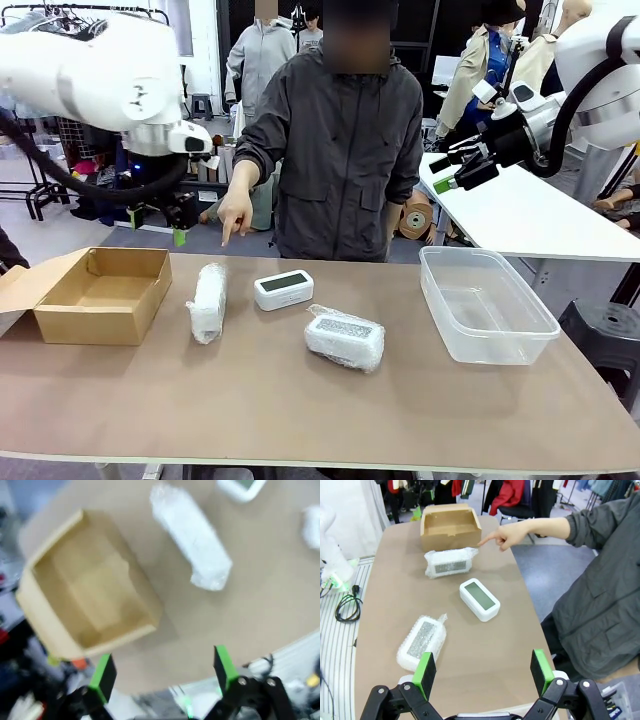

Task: Separate and place wrapped and unwrapped clocks.
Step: Pick up the Digital clock indicated by the person.

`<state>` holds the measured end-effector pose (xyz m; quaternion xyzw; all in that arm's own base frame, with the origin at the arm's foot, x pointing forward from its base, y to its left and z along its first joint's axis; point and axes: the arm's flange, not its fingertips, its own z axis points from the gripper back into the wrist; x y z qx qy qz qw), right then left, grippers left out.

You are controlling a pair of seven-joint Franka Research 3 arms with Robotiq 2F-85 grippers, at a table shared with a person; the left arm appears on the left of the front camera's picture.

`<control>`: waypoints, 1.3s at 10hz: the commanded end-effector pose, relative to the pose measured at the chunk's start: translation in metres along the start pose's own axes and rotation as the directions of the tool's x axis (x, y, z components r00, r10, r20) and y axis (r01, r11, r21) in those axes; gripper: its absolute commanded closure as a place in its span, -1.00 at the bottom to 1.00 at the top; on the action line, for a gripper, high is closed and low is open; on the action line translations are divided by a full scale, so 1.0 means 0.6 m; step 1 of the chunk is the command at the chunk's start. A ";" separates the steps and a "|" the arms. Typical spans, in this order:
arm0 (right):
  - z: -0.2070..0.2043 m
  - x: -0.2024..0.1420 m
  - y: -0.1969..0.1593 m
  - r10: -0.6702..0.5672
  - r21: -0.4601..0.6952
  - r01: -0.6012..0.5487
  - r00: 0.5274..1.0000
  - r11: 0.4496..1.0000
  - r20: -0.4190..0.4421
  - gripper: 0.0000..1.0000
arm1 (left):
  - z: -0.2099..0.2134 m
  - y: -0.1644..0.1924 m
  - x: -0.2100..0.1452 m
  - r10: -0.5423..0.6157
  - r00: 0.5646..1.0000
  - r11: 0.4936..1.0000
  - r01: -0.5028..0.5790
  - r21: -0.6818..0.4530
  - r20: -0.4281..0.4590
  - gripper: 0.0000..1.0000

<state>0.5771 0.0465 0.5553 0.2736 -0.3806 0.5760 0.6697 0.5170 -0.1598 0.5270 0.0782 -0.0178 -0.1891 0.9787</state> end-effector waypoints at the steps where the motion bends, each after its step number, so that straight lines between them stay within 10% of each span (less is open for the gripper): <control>1: 0.002 0.002 0.001 0.003 -0.004 -0.003 1.000 1.000 0.001 -1.00 | 0.006 -0.041 0.052 0.112 0.989 0.988 -0.121 -0.092 -0.094 -1.00; 4: 0.002 0.002 0.001 0.003 -0.004 -0.003 1.000 1.000 0.001 -1.00 | -0.019 -0.058 0.088 0.170 0.985 0.972 -0.161 -0.174 0.039 -1.00; 6: 0.002 0.002 0.001 0.003 -0.004 -0.003 1.000 1.000 0.001 -1.00 | -0.024 -0.062 0.078 -0.039 0.987 0.981 0.067 -0.182 0.154 -1.00; 7: 0.002 0.002 0.001 0.003 -0.004 -0.003 1.000 1.000 0.001 -1.00 | -0.019 -0.068 0.099 0.160 0.987 0.974 -0.154 -0.167 0.020 -1.00; 13: 0.002 0.002 0.001 0.003 -0.004 -0.003 1.000 1.000 0.001 -1.00 | -0.065 -0.089 0.125 0.164 0.986 0.979 -0.160 -0.130 0.025 -1.00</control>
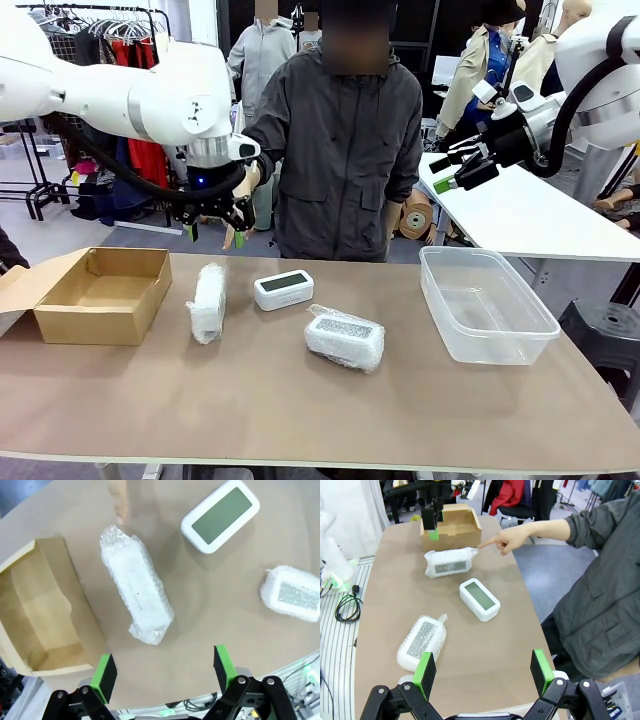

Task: Separate and place wrapped and unwrapped clocks.
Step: Pick up the Digital clock indicated by the person.

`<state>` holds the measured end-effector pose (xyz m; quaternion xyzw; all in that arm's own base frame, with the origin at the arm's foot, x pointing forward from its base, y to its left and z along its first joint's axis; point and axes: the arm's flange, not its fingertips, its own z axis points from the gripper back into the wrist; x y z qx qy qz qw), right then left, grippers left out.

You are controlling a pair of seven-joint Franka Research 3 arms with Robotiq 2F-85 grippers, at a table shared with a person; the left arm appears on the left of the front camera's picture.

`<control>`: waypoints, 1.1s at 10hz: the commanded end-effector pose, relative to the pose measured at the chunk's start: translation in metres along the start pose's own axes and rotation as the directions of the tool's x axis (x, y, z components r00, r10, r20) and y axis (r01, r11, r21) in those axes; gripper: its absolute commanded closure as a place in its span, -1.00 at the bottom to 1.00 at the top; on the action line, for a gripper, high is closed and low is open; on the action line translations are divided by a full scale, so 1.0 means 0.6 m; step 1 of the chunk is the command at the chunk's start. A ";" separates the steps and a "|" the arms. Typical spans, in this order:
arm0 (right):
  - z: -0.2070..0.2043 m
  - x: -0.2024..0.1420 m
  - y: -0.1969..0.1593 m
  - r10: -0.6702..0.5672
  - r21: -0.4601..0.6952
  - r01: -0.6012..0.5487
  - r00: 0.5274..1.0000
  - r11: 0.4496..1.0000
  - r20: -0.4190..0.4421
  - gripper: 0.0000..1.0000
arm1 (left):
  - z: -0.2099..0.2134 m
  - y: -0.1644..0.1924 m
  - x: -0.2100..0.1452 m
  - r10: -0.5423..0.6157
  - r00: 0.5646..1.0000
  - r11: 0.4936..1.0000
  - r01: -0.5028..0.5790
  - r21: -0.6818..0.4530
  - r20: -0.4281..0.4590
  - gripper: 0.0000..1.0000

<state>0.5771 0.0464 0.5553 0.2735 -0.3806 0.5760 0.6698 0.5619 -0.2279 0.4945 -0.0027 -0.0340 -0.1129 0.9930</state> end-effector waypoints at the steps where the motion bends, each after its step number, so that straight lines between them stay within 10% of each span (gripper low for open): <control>1: 0.002 0.003 0.001 0.003 -0.004 -0.003 1.000 1.000 0.001 -1.00 | -0.049 0.000 0.017 0.023 0.999 0.999 -0.022 0.028 -0.035 -1.00; 11: 0.002 0.003 0.001 0.003 -0.004 -0.003 1.000 1.000 0.001 -1.00 | -0.206 0.050 0.054 0.215 0.976 0.976 -0.213 0.049 -0.042 -1.00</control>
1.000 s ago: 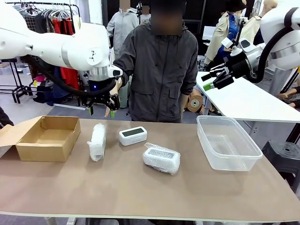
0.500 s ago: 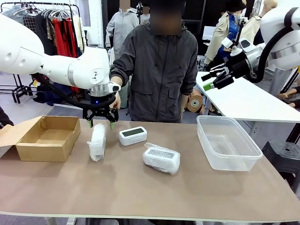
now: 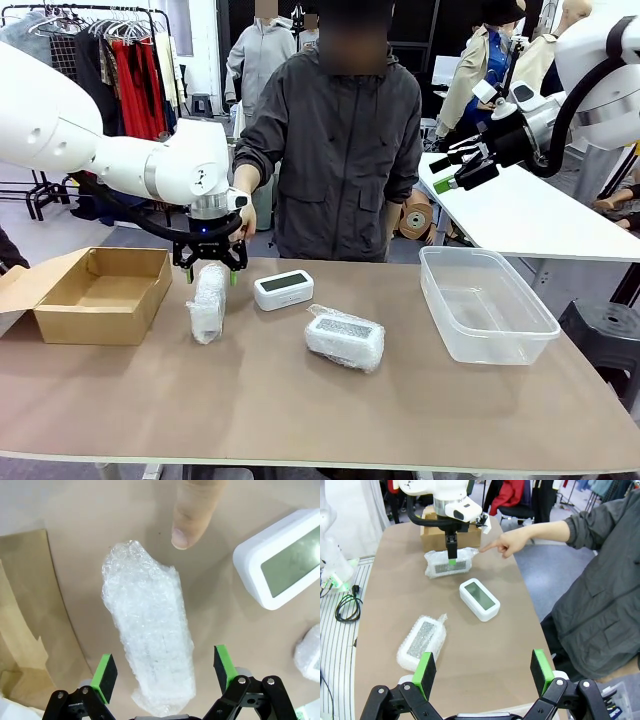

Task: Separate and place wrapped and unwrapped clocks.
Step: Pick up the Digital clock indicated by the person.

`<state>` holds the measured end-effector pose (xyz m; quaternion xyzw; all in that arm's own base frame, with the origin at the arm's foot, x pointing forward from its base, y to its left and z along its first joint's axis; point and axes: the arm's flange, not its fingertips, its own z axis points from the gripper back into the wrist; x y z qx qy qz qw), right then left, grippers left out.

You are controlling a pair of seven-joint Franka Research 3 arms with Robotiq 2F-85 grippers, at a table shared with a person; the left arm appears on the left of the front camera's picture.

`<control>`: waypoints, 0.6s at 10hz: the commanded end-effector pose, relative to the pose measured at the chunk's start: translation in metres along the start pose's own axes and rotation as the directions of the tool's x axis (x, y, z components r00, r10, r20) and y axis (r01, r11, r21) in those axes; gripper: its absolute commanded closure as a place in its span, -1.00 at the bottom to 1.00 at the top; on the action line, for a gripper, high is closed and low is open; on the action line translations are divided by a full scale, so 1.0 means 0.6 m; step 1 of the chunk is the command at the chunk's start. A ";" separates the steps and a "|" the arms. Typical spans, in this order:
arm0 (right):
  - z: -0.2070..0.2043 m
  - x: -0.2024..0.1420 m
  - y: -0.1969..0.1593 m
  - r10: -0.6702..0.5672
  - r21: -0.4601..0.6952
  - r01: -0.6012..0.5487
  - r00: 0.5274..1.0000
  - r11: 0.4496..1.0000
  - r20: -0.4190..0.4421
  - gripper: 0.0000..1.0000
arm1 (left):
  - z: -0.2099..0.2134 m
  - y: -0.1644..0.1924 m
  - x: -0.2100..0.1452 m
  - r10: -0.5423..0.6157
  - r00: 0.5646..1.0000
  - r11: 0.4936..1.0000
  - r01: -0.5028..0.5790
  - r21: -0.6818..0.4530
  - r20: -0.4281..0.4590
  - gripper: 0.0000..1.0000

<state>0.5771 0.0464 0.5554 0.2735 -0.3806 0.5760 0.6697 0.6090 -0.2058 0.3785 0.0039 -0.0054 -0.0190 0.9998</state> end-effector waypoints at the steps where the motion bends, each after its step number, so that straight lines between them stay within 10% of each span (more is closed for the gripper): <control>1: 0.002 0.003 0.001 0.003 -0.004 -0.003 1.000 1.000 0.001 -1.00 | -0.018 -0.003 -0.002 0.048 0.999 0.998 -0.048 0.048 0.003 -1.00; 6: 0.002 0.003 0.001 0.003 -0.004 -0.003 1.000 1.000 0.001 -1.00 | -0.061 -0.002 -0.001 0.062 0.997 0.994 -0.057 0.097 -0.041 -1.00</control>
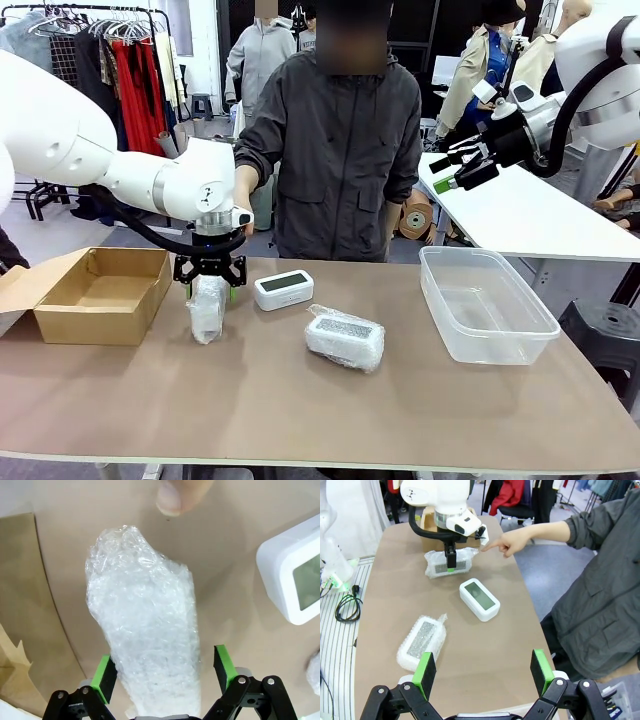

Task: Separate and place wrapped and unwrapped clocks.
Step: Pick up the Digital clock indicated by the person.

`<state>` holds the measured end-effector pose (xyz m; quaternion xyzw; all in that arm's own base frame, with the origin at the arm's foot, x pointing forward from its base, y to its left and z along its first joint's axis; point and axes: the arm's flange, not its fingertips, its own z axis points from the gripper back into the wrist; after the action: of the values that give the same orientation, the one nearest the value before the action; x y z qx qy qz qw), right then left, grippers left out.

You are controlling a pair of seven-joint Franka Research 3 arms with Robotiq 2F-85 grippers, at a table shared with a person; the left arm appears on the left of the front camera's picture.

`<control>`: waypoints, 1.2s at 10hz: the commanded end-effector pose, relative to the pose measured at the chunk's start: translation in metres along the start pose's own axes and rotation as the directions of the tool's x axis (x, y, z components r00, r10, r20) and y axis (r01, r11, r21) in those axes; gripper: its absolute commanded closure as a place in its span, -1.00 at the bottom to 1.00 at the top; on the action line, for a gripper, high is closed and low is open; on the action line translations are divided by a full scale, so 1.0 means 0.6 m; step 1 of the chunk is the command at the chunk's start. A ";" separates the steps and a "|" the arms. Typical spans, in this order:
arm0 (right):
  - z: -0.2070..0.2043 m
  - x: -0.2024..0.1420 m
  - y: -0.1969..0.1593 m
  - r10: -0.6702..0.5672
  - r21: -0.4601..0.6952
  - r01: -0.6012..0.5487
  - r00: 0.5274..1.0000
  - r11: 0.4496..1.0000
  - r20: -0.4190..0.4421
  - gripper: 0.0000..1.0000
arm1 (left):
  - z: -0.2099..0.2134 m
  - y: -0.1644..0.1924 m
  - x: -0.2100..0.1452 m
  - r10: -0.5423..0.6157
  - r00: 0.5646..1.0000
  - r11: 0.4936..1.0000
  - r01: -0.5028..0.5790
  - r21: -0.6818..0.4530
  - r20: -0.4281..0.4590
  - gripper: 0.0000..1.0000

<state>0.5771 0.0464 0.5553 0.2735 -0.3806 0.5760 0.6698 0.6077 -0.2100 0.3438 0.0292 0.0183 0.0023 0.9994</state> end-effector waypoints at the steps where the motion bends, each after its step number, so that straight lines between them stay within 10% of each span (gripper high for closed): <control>1: 0.002 0.003 0.001 0.003 -0.004 -0.003 1.000 1.000 0.001 -1.00 | -0.006 0.007 0.002 0.023 1.000 0.998 -0.024 0.054 0.003 -0.61; 5: 0.002 0.003 0.001 0.003 -0.004 -0.003 1.000 1.000 0.001 -1.00 | 0.013 0.007 0.002 0.024 1.000 0.998 -0.025 0.054 0.012 0.96; 12: 0.002 0.003 0.001 0.003 -0.004 -0.003 1.000 1.000 0.001 -1.00 | 0.205 0.029 -0.023 -0.128 0.991 0.992 0.127 0.022 0.028 1.00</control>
<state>0.5771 0.0464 0.5553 0.2735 -0.3806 0.5760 0.6698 0.5999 -0.2061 0.4354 0.0445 -0.0062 -0.0386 0.9982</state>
